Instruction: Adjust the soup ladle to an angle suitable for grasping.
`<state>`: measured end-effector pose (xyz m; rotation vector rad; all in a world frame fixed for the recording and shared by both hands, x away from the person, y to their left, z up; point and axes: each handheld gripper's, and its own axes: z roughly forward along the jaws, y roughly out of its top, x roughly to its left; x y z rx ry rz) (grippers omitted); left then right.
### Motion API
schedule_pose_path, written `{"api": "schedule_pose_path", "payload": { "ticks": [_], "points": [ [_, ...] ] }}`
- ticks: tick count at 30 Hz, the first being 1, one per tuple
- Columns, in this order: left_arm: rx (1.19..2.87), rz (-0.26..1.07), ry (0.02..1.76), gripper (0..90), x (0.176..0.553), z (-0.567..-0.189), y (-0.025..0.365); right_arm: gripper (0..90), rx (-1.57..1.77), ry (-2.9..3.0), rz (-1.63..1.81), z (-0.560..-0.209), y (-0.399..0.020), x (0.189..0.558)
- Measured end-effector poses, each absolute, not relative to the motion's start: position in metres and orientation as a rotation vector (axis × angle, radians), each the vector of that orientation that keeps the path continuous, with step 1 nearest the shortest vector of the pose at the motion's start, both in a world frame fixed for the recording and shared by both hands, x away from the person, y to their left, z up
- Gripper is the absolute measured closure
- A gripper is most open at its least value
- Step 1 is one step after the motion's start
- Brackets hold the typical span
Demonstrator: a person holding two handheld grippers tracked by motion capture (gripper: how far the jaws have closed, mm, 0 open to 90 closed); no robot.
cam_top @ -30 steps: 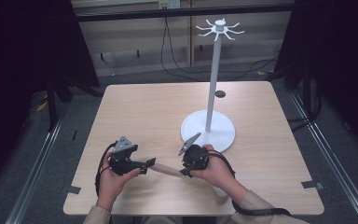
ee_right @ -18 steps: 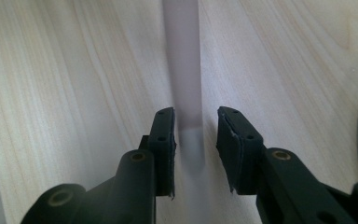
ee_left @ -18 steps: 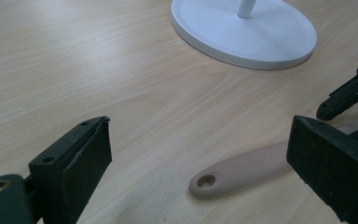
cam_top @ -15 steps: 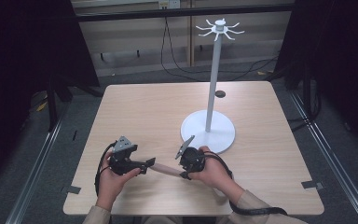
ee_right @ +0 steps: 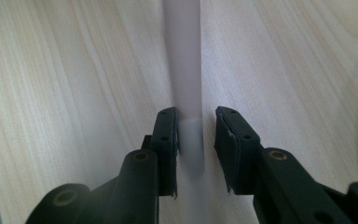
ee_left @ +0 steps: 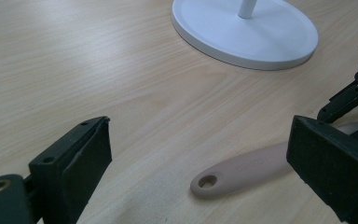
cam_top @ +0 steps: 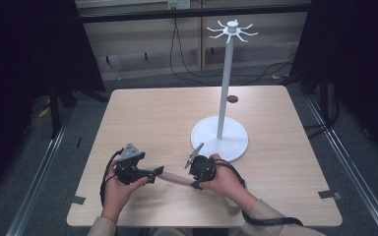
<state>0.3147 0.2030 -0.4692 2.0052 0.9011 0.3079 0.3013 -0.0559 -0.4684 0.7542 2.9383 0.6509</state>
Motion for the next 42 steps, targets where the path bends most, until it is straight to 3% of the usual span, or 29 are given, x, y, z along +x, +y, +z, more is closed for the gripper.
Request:
{"api": "schedule_pose_path", "payload": {
  "ticks": [6,13,42],
  "points": [
    [2.006,0.309,0.901,6.5,0.315,-0.469,0.204,70.4,0.716,2.957,0.605,-0.470,-0.054,0.302],
    [2.007,0.322,0.907,6.5,0.315,-0.469,0.205,77.7,0.685,2.970,0.566,-0.472,-0.051,0.301],
    [2.003,0.302,0.907,6.3,0.315,-0.471,0.203,78.5,0.918,2.735,0.882,-0.444,-0.093,0.304]
  ]
}}
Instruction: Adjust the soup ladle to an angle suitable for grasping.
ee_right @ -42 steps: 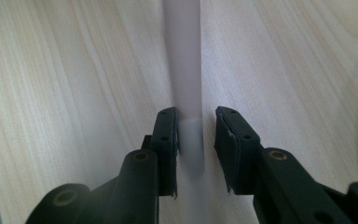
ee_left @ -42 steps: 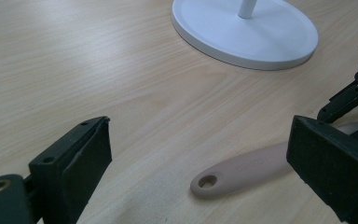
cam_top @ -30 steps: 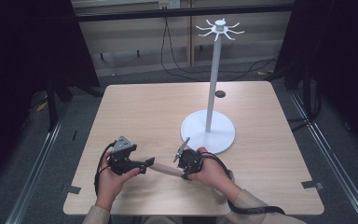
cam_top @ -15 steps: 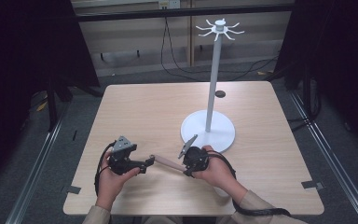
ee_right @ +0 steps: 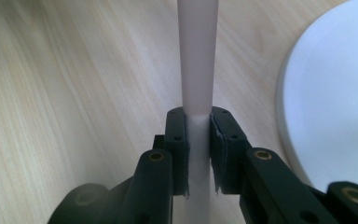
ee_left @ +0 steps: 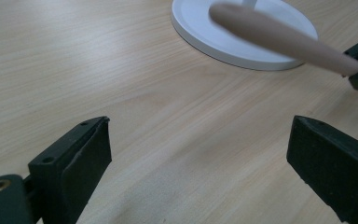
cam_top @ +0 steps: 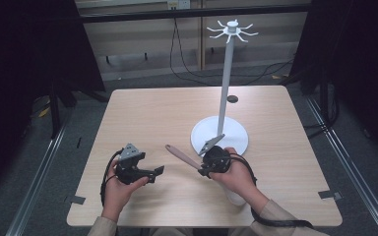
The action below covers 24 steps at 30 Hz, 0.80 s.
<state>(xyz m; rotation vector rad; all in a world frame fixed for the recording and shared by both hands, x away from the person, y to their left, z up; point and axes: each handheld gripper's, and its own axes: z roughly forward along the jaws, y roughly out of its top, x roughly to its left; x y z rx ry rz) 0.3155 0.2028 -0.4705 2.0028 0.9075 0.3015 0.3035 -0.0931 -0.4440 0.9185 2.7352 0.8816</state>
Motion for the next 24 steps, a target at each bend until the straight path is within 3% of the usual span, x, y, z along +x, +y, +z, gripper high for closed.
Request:
{"api": "schedule_pose_path", "payload": {
  "ticks": [24],
  "points": [
    [2.010,0.301,0.904,6.3,0.315,-0.471,0.201,78.8,1.065,2.310,1.315,-0.408,-0.136,0.293]
  ]
}}
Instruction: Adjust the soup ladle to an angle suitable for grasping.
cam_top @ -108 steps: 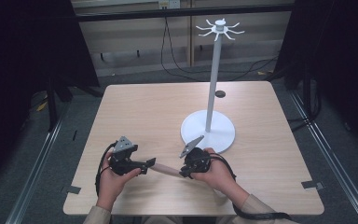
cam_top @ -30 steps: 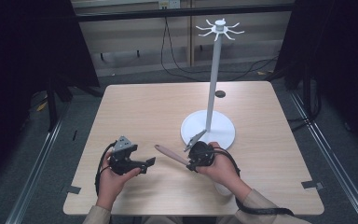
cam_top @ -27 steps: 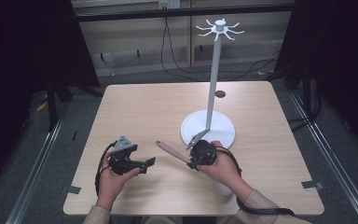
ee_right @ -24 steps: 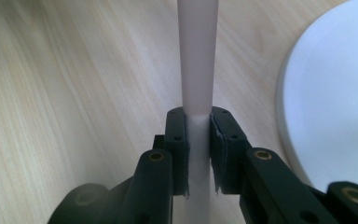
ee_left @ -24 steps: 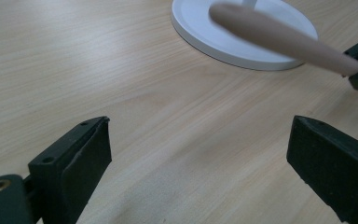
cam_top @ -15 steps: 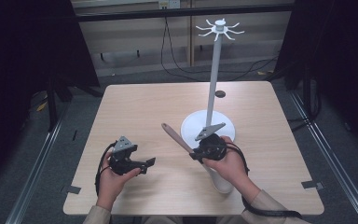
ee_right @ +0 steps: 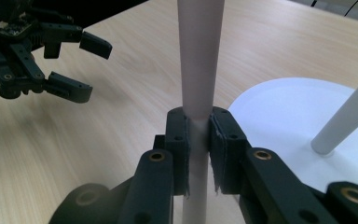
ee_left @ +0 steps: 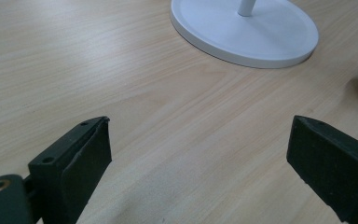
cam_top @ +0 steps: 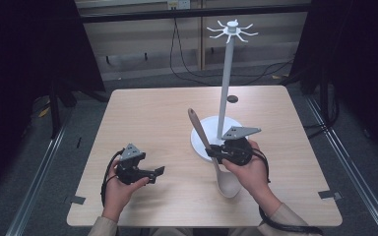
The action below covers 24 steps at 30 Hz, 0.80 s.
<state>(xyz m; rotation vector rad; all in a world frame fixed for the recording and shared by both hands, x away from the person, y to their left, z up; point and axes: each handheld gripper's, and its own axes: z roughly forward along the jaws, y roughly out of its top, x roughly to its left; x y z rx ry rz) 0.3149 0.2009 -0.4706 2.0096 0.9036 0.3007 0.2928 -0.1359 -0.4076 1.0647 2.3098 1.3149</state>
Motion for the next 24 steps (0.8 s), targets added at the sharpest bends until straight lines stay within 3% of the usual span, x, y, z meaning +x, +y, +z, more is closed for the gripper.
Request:
{"api": "schedule_pose_path", "payload": {
  "ticks": [24],
  "points": [
    [2.019,0.301,0.901,6.3,0.315,-0.472,0.200,78.7,1.056,2.012,1.472,-0.378,-0.167,0.281]
  ]
}}
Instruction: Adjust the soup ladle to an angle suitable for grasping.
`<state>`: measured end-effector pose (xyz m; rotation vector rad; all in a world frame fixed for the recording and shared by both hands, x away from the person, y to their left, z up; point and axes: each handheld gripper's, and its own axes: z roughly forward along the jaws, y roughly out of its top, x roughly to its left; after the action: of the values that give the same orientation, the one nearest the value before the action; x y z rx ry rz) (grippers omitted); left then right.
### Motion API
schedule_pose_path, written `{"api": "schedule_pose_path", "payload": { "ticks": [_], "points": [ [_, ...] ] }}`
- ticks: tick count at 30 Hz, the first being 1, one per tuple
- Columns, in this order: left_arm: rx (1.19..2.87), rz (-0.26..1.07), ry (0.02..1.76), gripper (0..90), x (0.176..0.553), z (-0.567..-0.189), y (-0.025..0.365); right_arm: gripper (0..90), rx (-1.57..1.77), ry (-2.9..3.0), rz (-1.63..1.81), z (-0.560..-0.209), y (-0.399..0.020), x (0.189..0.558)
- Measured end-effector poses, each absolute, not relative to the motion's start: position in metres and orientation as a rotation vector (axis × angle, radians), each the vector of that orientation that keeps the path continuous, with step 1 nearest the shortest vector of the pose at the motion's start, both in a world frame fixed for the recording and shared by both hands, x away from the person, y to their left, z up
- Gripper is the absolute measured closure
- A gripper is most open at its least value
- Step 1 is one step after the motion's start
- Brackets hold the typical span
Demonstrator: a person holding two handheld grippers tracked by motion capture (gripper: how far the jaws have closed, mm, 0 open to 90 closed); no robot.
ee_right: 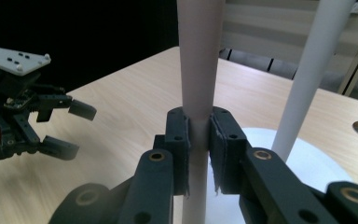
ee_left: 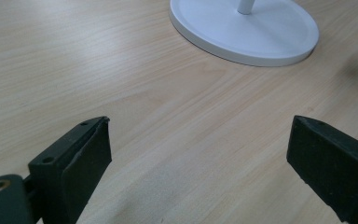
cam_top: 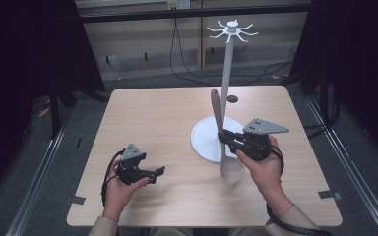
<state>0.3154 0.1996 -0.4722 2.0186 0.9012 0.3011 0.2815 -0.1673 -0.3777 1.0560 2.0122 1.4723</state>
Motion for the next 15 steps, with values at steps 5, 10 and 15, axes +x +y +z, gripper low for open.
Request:
{"api": "schedule_pose_path", "payload": {
  "ticks": [5,10,15],
  "points": [
    [2.019,0.304,0.903,6.3,0.315,-0.472,0.199,78.7,1.049,1.960,1.488,-0.369,-0.175,0.280],
    [2.022,0.302,0.901,6.3,0.315,-0.472,0.198,78.7,1.047,1.923,1.497,-0.360,-0.180,0.280],
    [2.024,0.301,0.902,6.3,0.315,-0.472,0.199,78.7,1.050,1.891,1.489,-0.353,-0.186,0.281]
  ]
}}
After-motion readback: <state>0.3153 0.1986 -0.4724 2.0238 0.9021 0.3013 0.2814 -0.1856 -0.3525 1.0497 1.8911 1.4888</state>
